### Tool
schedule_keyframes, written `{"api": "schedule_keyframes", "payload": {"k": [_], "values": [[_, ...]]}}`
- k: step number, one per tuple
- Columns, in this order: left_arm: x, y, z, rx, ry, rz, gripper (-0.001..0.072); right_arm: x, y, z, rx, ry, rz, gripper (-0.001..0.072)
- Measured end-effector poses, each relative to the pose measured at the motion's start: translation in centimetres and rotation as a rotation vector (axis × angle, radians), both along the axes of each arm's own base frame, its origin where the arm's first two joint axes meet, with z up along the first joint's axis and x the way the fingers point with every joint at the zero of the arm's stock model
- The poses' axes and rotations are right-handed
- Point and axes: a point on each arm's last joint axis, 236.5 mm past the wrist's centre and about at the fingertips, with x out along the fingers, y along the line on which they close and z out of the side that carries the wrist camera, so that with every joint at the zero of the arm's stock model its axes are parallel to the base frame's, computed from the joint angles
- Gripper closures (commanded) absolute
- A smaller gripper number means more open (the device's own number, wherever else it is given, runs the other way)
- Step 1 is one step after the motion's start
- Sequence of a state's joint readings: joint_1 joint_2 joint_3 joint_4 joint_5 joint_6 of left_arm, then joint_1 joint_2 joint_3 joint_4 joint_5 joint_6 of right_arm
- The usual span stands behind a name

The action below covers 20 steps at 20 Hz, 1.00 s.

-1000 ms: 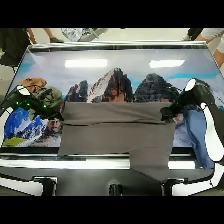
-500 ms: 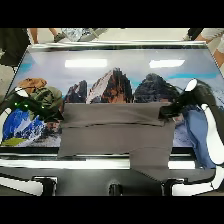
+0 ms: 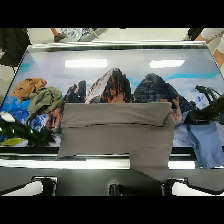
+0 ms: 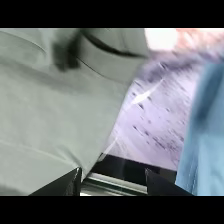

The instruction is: Fold the shirts.

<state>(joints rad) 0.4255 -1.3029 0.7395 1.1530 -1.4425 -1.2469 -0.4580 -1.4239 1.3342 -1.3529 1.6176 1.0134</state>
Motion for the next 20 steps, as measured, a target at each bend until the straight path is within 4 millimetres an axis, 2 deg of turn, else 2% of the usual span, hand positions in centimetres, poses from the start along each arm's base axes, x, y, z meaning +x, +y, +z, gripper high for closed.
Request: {"api": "schedule_keyframes", "payload": {"k": [3, 4, 5, 6, 7, 8, 9, 11, 12, 13, 17, 20], "values": [[-2.9, -2.5, -1.3, -0.067, 0.004, 0.015, 0.0258, -0.1, 0.1, 0.2, 0.024, -0.016, -0.017, 0.0199], [-3.5, -3.2, -1.5, -0.090, 0.010, 0.025, 0.0277, -0.1, 0.1, 0.3, 0.031, -0.018, -0.020, 0.0199], [-3.9, -3.9, -1.6, -0.108, 0.010, 0.035, 0.0338, -0.1, 0.2, 0.4, 0.037, -0.021, -0.020, 0.0199], [-4.1, -4.2, -1.9, -0.114, 0.006, 0.040, 0.0345, -0.1, 0.3, 0.4, 0.040, -0.021, -0.021, 0.0199], [-4.2, -4.5, -2.1, -0.117, 0.004, 0.050, 0.0513, -0.2, 0.2, 0.4, 0.041, -0.020, -0.020, 0.0199], [-4.2, -4.4, -2.5, -0.105, -0.005, 0.059, 0.0643, -0.4, 0.3, 0.4, 0.043, -0.015, -0.018, 0.0199], [-4.1, -4.5, -2.7, -0.103, -0.008, 0.069, 0.0672, -0.7, 0.3, 0.2, 0.042, 0.000, -0.016, 0.0198], [-3.9, -4.6, -2.9, -0.101, -0.014, 0.088, 0.0673, -2.1, 0.5, -0.6, 0.046, 0.042, -0.010, 0.0177], [-3.9, -4.7, -2.9, -0.103, -0.013, 0.093, 0.0673, -3.1, 0.9, -1.2, 0.054, 0.067, -0.007, 0.0141], [-3.9, -4.8, -2.9, -0.104, -0.013, 0.096, 0.0674, -4.4, 1.5, -1.9, 0.068, 0.098, 0.000, 0.0139], [-3.7, -4.9, -2.9, -0.111, -0.027, 0.098, 0.0675, -10.3, 5.0, -5.6, 0.156, 0.223, 0.018, 0.0140], [-3.6, -5.0, -2.9, -0.114, -0.037, 0.097, 0.0675, -13.5, 7.4, -8.1, 0.222, 0.278, 0.019, 0.0141]]}}
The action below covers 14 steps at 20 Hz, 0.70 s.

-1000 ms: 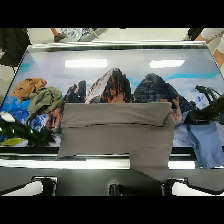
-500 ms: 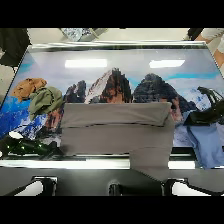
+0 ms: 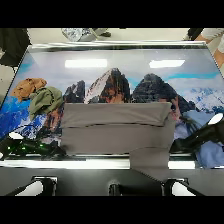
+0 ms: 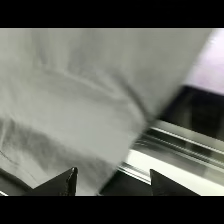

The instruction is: Fold the shirts.

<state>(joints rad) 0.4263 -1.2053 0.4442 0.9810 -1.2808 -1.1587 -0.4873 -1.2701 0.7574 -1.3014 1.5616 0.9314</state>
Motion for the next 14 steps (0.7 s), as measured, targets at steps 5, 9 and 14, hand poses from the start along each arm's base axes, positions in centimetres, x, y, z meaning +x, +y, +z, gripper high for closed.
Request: {"api": "schedule_keyframes", "payload": {"k": [5, 9, 14], "values": [[0.2, 0.0, 0.0, -0.002, -0.011, -0.002, 0.0674, -2.2, 1.8, -2.5, 0.030, 0.018, -0.018, 0.0180], [0.2, 0.0, 0.0, -0.002, -0.014, -0.004, 0.0674, -2.6, 2.4, -3.4, 0.037, 0.016, -0.037, 0.0531], [0.3, 0.1, 0.0, -0.001, -0.024, -0.011, 0.0678, -1.6, 2.2, -3.9, 0.023, -0.035, -0.045, 0.0670]]}}
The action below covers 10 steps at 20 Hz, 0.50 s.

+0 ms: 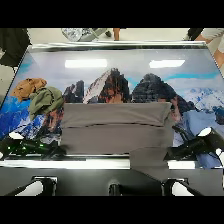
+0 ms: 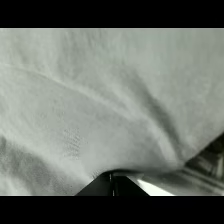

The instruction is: Fold the shirts.

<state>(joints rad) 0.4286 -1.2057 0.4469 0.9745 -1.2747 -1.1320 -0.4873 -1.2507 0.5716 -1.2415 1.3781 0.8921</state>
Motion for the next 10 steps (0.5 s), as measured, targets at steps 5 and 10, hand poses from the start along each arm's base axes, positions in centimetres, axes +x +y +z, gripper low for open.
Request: {"api": "schedule_keyframes", "payload": {"k": [5, 10], "values": [[3.7, 2.0, 2.5, 0.091, -0.161, 0.010, 0.0681, 3.9, -1.2, 3.8, -0.031, -0.170, 0.030, 0.0672], [8.6, 2.7, 8.6, 0.112, -0.311, 0.060, 0.0682, 11.6, -2.2, 10.0, -0.064, -0.456, -0.046, 0.0673]]}}
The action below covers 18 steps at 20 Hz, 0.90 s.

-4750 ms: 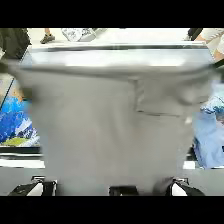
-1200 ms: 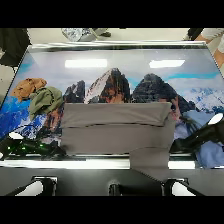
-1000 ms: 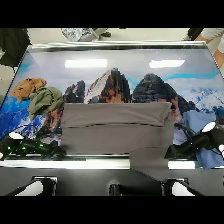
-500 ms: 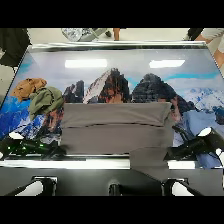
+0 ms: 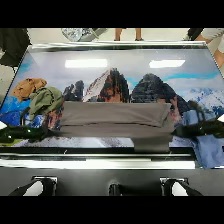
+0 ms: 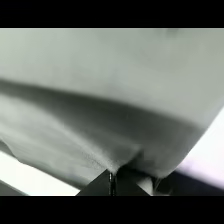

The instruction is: Fold the shirts.

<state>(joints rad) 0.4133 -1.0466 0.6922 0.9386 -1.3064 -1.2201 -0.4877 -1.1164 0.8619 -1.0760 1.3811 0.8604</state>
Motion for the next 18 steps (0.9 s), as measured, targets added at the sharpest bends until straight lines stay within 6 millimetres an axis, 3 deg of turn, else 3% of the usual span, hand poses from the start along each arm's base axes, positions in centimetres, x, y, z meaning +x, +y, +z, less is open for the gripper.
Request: {"api": "schedule_keyframes", "payload": {"k": [4, 8, 11, 13, 18], "values": [[6.1, 0.3, 3.0, 0.013, -0.090, -0.008, 0.0681, 6.2, -1.9, 3.4, -0.039, -0.178, -0.075, 0.0672], [13.6, -0.1, 3.7, 0.019, -0.140, -0.047, 0.0680, 12.4, -2.0, 3.0, -0.052, -0.252, -0.099, 0.0671], [18.3, -0.5, 2.2, 0.005, -0.121, -0.040, 0.0679, 15.6, -1.8, 0.6, -0.032, -0.228, -0.146, 0.0670], [20.2, -0.9, 0.3, -0.008, -0.083, -0.029, 0.0678, 16.7, -1.4, -1.4, -0.006, -0.193, -0.168, 0.0669], [21.0, -1.9, -4.2, -0.038, 0.019, -0.033, 0.0664, 17.8, -1.1, -4.1, 0.017, -0.164, -0.177, 0.0667]]}}
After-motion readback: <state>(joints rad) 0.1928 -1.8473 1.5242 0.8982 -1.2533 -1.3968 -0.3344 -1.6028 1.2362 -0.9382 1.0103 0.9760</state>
